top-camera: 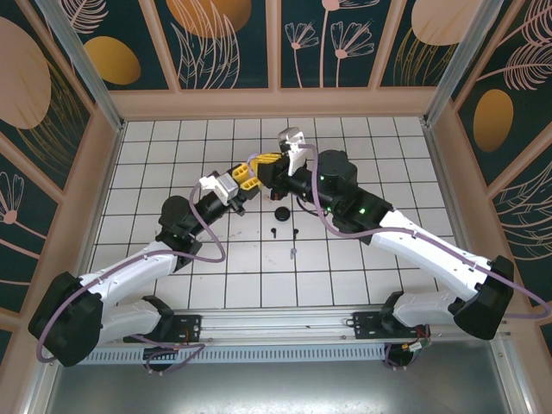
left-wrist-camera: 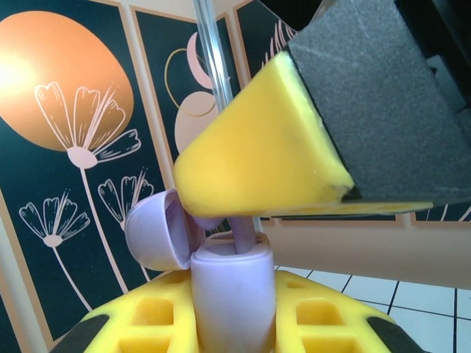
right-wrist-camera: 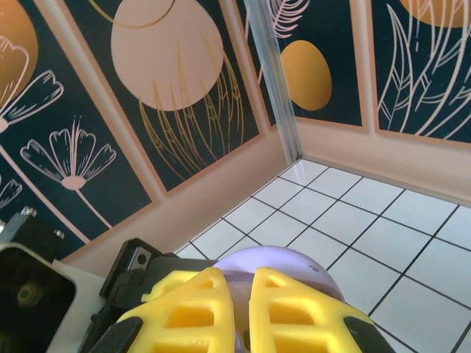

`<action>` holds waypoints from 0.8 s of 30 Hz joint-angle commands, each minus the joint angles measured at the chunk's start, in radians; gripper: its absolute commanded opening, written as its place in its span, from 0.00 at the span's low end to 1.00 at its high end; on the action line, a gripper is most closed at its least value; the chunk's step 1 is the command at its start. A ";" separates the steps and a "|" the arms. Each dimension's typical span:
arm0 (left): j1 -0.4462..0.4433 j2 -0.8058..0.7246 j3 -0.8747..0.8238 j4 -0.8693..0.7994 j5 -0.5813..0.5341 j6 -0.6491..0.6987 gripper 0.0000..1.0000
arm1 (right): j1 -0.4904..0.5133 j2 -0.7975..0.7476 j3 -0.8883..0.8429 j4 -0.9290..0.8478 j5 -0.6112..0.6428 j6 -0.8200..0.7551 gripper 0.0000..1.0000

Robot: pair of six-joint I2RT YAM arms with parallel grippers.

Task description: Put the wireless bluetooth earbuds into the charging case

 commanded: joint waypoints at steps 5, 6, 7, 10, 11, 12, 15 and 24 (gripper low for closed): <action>-0.005 -0.012 0.047 0.045 0.013 -0.028 0.00 | 0.009 0.046 0.051 -0.149 -0.130 -0.092 0.12; -0.005 -0.010 0.046 0.046 0.011 -0.030 0.00 | 0.009 0.050 0.059 -0.155 -0.112 -0.085 0.16; -0.006 -0.010 0.044 0.045 0.011 -0.031 0.00 | 0.009 0.054 0.069 -0.163 -0.098 -0.079 0.23; -0.006 -0.007 0.034 0.049 0.002 -0.039 0.00 | 0.007 0.043 0.099 -0.172 -0.004 -0.031 0.48; -0.006 -0.007 0.026 0.054 -0.001 -0.041 0.00 | 0.006 0.031 0.108 -0.175 0.024 -0.013 0.53; -0.006 -0.007 0.018 0.061 -0.007 -0.046 0.00 | 0.005 0.018 0.120 -0.178 0.065 0.015 0.58; -0.006 -0.009 -0.015 0.095 -0.025 -0.069 0.00 | -0.005 -0.037 0.136 -0.200 0.146 0.080 0.62; -0.005 -0.058 -0.092 0.122 -0.070 -0.082 0.00 | -0.051 -0.239 0.006 -0.413 0.332 0.356 0.67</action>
